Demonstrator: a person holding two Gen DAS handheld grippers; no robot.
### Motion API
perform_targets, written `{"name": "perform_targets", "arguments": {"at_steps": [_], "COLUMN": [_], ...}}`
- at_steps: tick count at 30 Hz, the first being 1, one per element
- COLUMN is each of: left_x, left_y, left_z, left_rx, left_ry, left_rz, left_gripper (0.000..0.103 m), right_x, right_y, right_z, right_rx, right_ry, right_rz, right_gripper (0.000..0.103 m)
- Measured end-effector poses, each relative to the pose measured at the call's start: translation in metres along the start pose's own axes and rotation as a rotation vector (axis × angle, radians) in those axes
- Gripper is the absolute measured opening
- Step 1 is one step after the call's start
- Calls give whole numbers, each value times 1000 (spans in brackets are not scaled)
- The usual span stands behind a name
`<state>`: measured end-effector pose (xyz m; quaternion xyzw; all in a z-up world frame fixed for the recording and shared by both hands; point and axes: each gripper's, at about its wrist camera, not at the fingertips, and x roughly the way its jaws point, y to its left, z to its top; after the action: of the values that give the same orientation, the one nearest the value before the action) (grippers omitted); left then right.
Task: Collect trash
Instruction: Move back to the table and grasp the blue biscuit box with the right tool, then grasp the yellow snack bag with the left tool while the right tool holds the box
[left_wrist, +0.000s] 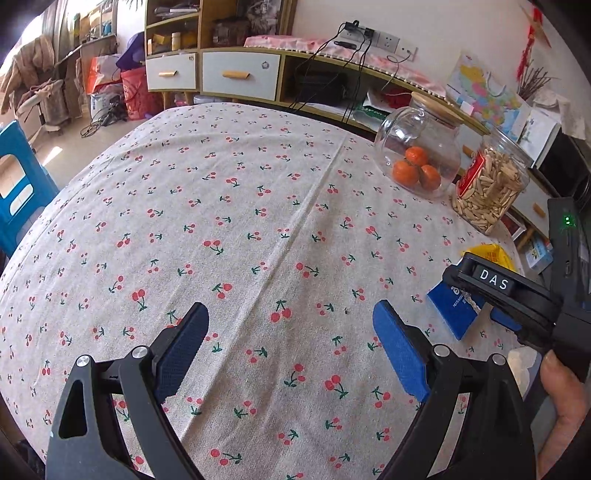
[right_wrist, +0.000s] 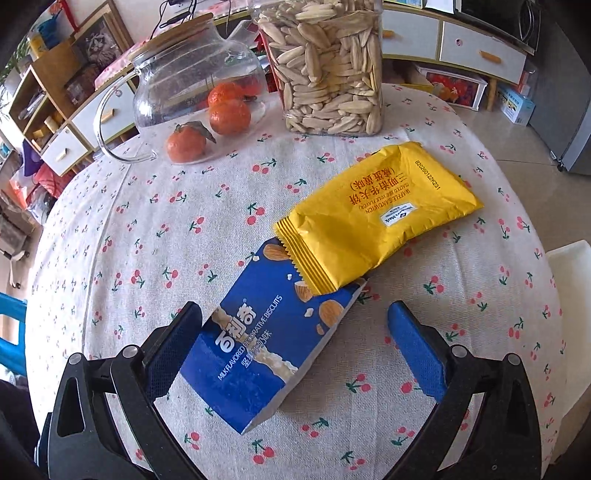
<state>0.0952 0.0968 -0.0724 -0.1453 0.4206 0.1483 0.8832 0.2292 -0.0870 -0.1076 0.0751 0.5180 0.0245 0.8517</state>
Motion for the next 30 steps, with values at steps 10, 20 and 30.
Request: {"name": "perform_targets", "arguments": {"at_steps": [10,20,30], "left_x": [8,5,33], "left_y": [15,-26,-108], "left_z": [3,1,0], "left_rx": [-52,16,152], "left_ry": [23,21,65], "left_rz": [-3,-65,-112], "left_gripper": [88,88,88], "right_x": [-16,-69,-115], "right_y": [-1,-54,-135], "right_z": [-16,-33,-26], "right_rx": [-116,-199,-114], "right_ry": [-56,-39,-117], "right_rz": [-12,26,64], "right_gripper": [61,56,56]}}
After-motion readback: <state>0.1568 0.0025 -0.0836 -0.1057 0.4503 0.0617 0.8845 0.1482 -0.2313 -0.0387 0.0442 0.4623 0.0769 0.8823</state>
